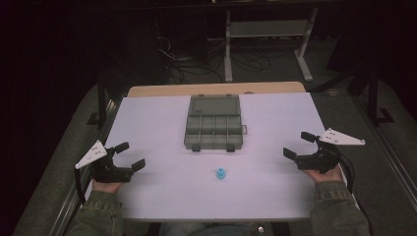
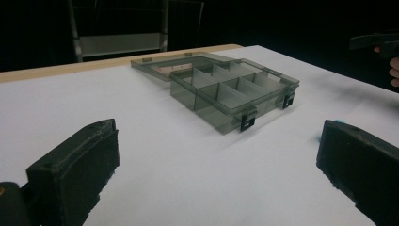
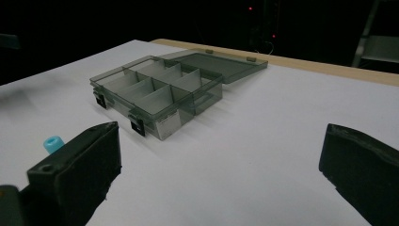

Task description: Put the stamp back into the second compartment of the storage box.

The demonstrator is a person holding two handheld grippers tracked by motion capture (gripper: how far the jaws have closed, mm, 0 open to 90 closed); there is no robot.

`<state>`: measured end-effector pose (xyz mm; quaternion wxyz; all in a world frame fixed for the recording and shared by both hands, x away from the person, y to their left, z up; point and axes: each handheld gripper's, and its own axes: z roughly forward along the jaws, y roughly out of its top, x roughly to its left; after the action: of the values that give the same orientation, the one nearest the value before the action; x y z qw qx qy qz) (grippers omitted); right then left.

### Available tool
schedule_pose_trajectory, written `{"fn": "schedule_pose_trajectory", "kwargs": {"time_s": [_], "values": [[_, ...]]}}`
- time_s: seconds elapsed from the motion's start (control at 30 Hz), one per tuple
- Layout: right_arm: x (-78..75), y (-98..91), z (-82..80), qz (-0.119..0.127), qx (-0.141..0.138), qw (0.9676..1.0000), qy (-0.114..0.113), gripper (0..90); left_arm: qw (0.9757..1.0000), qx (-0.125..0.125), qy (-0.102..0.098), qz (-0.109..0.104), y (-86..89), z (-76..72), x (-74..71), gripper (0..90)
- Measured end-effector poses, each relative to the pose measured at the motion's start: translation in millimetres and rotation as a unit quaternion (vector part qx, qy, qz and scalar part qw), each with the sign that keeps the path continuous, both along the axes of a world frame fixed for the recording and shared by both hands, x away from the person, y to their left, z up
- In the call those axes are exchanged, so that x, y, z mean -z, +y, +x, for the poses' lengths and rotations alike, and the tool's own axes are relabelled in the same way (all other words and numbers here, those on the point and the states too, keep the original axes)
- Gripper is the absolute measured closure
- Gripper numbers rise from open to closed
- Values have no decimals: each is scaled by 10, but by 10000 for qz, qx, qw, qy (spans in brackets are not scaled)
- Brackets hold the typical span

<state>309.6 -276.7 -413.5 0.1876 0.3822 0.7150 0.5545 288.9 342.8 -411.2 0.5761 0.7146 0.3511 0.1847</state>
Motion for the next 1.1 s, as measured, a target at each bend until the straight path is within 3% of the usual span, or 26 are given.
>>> {"fn": "schedule_pose_trajectory", "kwargs": {"time_s": [0.63, 0.8, 1.1], "values": [[-17, 28, -22, -25, 1, 10000, -3, 0, 10000, -4, -30, 34, -14, 16, 0, 0], [-11, 48, -11, -121, -10, 9999, 87, 0, 10000, -21, -48, 50, -14, 13, -1, 0], [-91, 178, -7, -237, -245, 9994, 115, 0, 10000, -46, -41, 28, -22, 15, 7, 0]]}}
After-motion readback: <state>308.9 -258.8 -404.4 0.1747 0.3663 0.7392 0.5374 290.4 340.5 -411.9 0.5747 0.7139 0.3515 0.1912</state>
